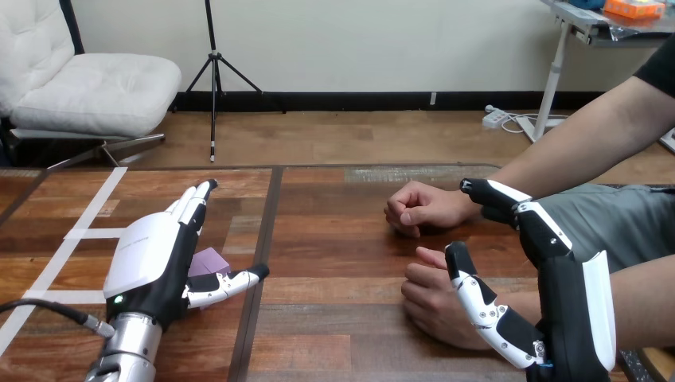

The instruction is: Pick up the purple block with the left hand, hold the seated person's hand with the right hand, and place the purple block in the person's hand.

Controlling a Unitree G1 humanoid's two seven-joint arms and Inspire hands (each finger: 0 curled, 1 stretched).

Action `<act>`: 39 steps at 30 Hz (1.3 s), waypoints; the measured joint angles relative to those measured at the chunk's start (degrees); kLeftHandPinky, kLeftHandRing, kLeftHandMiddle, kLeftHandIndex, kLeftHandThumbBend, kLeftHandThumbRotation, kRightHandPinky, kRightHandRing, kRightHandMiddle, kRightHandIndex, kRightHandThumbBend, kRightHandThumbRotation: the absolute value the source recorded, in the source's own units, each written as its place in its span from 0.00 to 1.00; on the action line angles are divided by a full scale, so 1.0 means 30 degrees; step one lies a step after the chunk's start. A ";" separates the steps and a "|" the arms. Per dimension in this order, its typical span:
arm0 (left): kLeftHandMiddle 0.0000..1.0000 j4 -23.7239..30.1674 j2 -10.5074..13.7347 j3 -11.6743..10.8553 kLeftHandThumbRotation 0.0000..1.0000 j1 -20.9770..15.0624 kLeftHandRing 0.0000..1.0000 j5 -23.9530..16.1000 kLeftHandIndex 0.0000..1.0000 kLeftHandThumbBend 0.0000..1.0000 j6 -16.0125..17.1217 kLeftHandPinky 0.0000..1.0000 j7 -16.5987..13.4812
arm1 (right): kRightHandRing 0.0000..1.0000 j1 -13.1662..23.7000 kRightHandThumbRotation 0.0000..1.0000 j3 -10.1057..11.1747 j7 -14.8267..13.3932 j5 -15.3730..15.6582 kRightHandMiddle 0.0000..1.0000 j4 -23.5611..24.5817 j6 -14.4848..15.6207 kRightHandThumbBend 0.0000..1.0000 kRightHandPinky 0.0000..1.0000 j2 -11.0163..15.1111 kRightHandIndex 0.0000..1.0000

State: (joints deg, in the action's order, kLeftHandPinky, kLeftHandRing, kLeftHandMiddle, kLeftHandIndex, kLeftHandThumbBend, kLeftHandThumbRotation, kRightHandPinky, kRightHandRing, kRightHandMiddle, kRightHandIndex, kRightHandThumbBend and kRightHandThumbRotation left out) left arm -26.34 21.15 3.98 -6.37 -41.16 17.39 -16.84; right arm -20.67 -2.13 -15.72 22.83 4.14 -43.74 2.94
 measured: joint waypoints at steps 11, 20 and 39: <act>0.96 -0.0194 0.0434 0.0705 0.58 -0.0416 0.94 -0.0157 0.97 0.92 -0.1115 0.91 0.0305 | 0.78 0.0000 0.26 0.0012 0.0123 -0.0003 0.77 0.0000 0.0022 0.36 0.76 0.0000 0.73; 0.97 -0.0193 0.0742 0.1215 0.60 -0.0647 0.95 -0.0424 0.97 0.94 -0.2172 0.93 0.0748 | 0.78 0.0002 0.25 0.0038 0.0198 -0.0044 0.77 0.0000 0.0043 0.36 0.75 0.0000 0.73; 0.98 -0.0139 0.1261 0.1905 0.62 -0.0702 0.97 -0.0746 0.98 0.94 -0.3618 0.97 0.1499 | 0.77 0.0041 0.25 0.0121 0.0283 -0.0043 0.76 0.0000 0.0131 0.36 0.75 -0.0004 0.73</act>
State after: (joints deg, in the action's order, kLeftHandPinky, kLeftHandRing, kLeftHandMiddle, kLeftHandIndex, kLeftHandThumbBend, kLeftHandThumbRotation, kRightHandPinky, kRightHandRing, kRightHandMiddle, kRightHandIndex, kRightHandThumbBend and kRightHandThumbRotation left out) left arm -26.76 24.93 9.69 -8.48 -43.40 6.54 -12.34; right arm -20.54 -1.76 -14.87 22.70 4.14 -43.35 2.93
